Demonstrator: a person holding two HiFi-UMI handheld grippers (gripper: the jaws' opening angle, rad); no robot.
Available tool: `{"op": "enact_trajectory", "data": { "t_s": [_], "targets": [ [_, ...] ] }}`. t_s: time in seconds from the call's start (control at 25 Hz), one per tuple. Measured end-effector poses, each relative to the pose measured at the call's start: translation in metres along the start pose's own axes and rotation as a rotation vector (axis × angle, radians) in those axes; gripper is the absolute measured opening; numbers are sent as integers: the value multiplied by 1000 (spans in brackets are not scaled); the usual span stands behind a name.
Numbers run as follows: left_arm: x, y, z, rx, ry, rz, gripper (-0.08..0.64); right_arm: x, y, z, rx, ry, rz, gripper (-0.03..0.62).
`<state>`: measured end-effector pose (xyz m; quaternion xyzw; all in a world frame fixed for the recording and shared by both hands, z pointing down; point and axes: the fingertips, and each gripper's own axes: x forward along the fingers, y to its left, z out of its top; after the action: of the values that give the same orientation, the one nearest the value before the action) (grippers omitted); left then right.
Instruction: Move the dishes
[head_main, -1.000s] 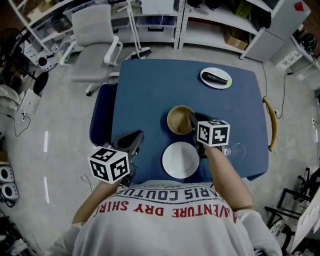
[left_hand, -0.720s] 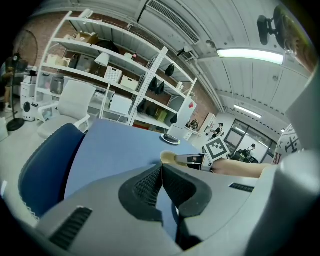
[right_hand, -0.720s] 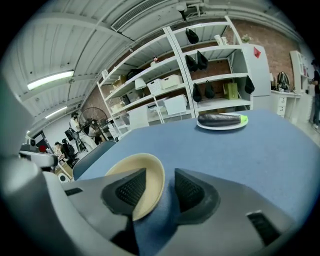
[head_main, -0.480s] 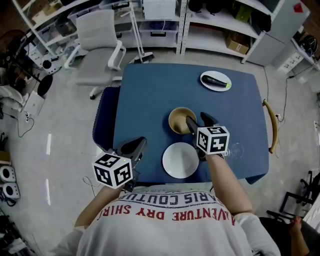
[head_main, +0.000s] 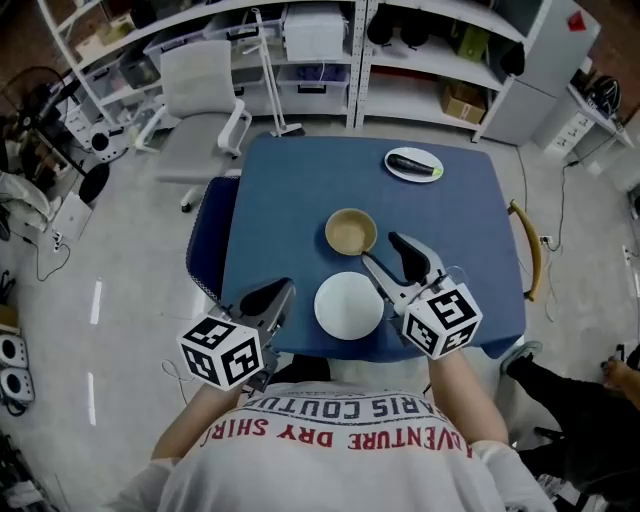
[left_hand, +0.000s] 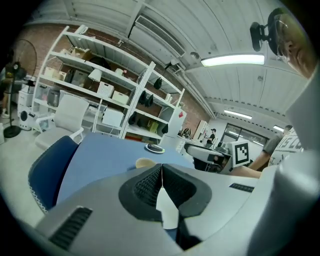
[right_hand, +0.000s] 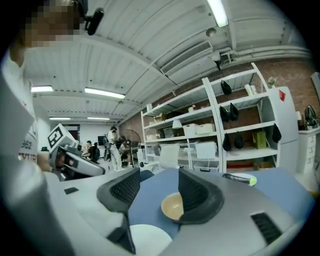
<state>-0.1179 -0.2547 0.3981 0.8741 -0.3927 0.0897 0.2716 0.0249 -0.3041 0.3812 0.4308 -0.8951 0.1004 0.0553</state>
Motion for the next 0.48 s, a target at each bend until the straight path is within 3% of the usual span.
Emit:
{"op": "enact_trajectory", "data": {
  "t_s": [0.16, 0.48],
  "targets": [
    [-13, -28, 7, 44, -52, -22, 28, -38, 36, 16, -86, -51, 90, 175],
    [-31, -87, 3, 128, -106, -88, 28, -103, 77, 16, -121, -77, 184, 46]
  ]
}}
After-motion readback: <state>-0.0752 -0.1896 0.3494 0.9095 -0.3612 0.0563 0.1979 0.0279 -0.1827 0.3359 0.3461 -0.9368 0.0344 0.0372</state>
